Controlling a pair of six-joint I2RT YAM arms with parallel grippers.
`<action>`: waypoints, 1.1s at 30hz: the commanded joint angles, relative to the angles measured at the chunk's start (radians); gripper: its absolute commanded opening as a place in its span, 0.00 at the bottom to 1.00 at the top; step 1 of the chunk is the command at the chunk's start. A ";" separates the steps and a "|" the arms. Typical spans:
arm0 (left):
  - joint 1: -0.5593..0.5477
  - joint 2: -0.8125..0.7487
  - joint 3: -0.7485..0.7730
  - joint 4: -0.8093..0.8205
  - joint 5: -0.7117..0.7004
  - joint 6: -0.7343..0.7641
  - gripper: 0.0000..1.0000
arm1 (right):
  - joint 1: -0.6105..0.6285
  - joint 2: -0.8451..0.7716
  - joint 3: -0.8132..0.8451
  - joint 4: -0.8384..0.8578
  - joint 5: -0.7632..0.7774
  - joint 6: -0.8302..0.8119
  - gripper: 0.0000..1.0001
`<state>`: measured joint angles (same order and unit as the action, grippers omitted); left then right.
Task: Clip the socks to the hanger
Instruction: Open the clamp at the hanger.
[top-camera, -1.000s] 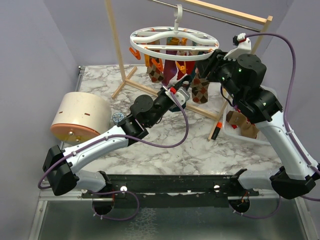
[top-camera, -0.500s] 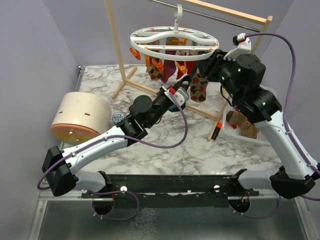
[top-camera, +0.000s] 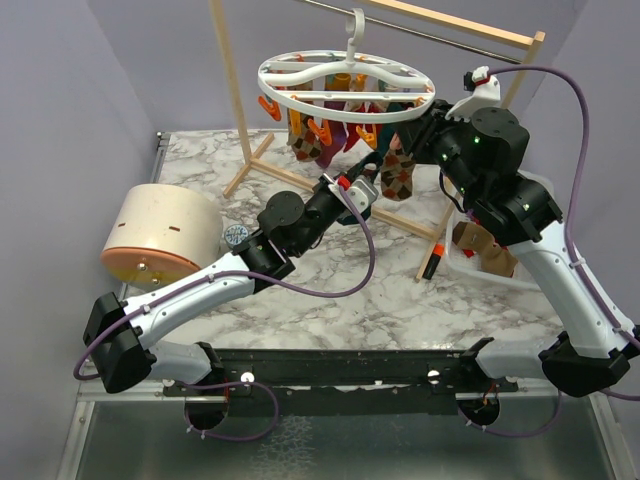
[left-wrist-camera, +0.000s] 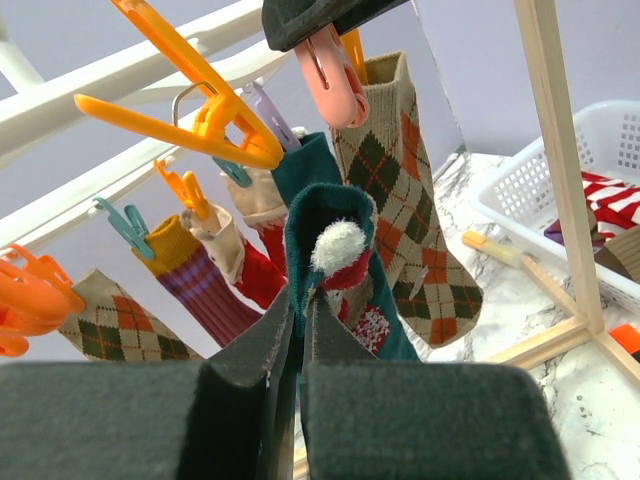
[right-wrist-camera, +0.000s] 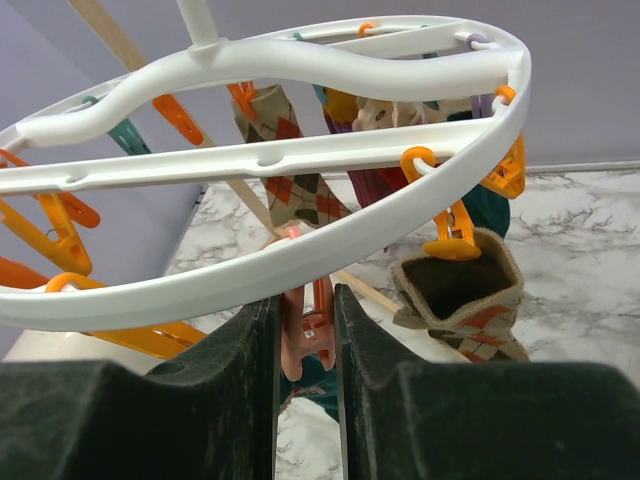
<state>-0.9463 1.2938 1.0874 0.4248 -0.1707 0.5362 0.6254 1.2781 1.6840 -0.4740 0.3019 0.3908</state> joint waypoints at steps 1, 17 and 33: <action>0.003 -0.016 0.001 0.022 0.029 0.001 0.00 | 0.003 -0.008 0.011 -0.031 -0.017 -0.003 0.00; 0.003 0.001 0.060 -0.008 0.074 -0.134 0.00 | 0.003 -0.044 -0.033 0.001 -0.089 -0.016 0.00; 0.001 0.007 0.162 -0.265 0.101 -0.356 0.00 | 0.002 -0.056 -0.065 0.039 -0.090 -0.021 0.00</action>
<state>-0.9455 1.3045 1.2350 0.2016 -0.1131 0.2394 0.6254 1.2427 1.6356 -0.4564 0.2306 0.3836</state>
